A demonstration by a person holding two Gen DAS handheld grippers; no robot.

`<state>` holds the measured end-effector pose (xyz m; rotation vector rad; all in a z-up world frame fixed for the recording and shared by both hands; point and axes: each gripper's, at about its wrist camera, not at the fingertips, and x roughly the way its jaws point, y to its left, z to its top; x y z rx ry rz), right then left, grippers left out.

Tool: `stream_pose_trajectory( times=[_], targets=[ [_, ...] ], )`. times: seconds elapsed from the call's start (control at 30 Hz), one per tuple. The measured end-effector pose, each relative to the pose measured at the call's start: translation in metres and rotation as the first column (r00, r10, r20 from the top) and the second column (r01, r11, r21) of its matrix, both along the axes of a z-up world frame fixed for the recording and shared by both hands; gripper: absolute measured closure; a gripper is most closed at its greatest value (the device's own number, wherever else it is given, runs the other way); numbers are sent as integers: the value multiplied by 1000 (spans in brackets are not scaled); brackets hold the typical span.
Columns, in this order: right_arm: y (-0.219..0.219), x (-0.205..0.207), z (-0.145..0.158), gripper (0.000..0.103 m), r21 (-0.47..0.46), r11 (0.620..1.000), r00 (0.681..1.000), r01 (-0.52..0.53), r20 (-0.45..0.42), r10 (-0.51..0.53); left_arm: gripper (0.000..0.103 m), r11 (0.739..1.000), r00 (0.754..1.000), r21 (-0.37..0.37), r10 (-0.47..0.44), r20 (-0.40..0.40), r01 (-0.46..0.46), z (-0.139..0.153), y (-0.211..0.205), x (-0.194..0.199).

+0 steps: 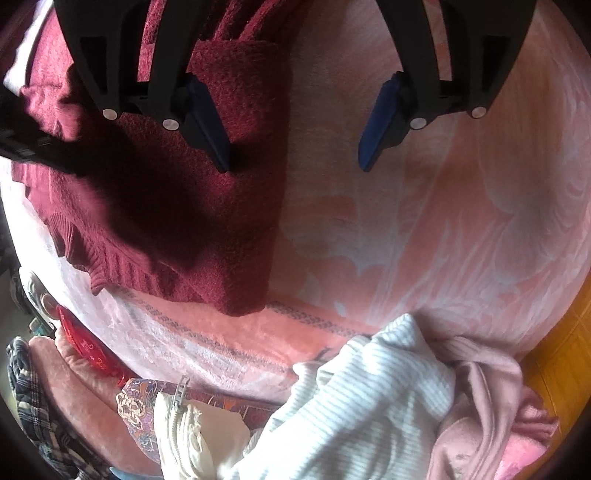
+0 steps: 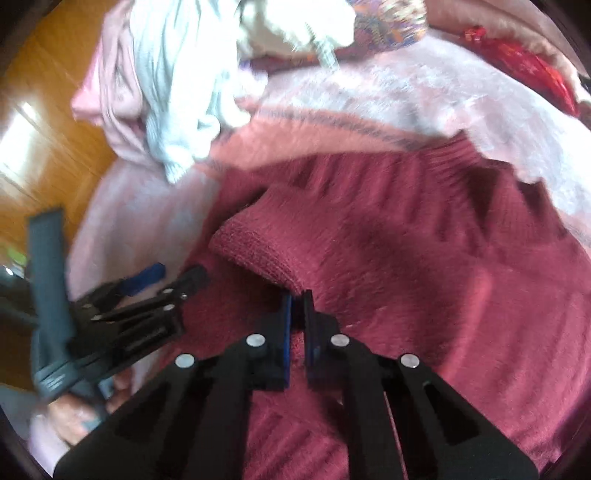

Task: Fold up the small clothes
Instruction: 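Grasp the sweater edge with the right tool and fold it inward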

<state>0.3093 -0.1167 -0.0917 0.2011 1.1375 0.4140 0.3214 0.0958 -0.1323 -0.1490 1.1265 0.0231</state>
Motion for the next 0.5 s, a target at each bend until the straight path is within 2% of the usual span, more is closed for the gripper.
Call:
stream_pose_trajectory(
  times=[0.13,0.27,0.43,0.5],
  targets=[
    [-60,-21,14,99,72,994,997,81,14,-82,32,1000,1000,19,-4,11,4,0,-6,-2],
    [-120,-49,8,98,75,980,983,183,1,-184,32,1000,1000,21,1,16,-1,0,-10,-3],
    [-181,-82,-26,88,57,963,964,262,-61,-259,32,998,999,68,-2,38,0,1,-19,-5],
    [-204,-86,-38,69,116,947,953,298,-84,-290,32,997,999,82,-7,50,3,2,-24,-6]
  ],
)
